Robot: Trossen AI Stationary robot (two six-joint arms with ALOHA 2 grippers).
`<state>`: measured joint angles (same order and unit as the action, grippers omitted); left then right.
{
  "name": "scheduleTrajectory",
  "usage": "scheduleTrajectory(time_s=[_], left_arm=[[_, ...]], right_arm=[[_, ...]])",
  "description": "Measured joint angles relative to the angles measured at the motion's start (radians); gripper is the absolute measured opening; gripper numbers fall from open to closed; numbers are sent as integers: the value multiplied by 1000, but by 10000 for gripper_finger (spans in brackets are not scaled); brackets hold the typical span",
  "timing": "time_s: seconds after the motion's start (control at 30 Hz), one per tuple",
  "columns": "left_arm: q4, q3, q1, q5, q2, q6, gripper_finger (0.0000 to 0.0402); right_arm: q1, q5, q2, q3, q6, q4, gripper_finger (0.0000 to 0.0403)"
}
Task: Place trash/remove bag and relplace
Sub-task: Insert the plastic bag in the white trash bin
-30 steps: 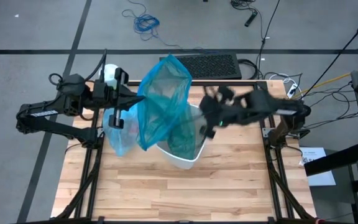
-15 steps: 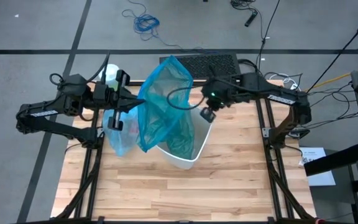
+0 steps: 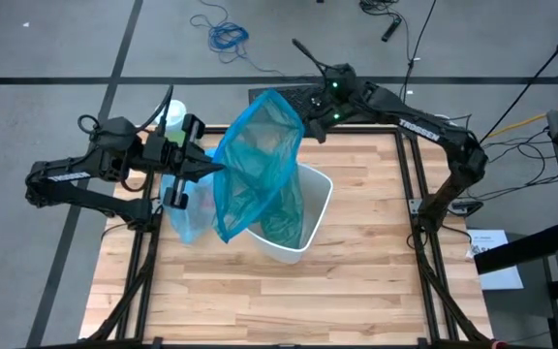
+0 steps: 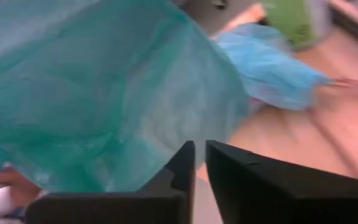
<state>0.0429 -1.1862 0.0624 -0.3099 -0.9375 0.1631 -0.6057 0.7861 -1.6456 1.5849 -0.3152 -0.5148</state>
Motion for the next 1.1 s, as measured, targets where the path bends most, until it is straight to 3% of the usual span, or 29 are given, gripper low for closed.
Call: scheduleTrajectory(time_s=[0.1,0.4,0.47,0.6,0.77,0.87,1.0,1.1], left_arm=[[-1,0,0,-20,0,0,0],[-3,0,0,-44,0,32,0],[0,0,0,-44,0,41,0],[-4,0,2,-44,0,63,0],[-21,0,9,-43,0,83,0],[-32,0,9,-38,0,82,0],[-31,0,9,-37,0,81,0],[-31,0,9,-33,0,79,0]], right_arm=[[-1,61,-25,-24,-47,95,69],[7,88,-121,-24,-152,161,224],[5,103,-142,-24,-174,199,244],[8,241,-170,-25,-273,378,258],[57,267,-184,-24,-351,502,221],[111,263,-183,-24,-304,502,157],[170,210,-182,-24,-247,494,36],[176,176,-156,-24,-218,486,13]])
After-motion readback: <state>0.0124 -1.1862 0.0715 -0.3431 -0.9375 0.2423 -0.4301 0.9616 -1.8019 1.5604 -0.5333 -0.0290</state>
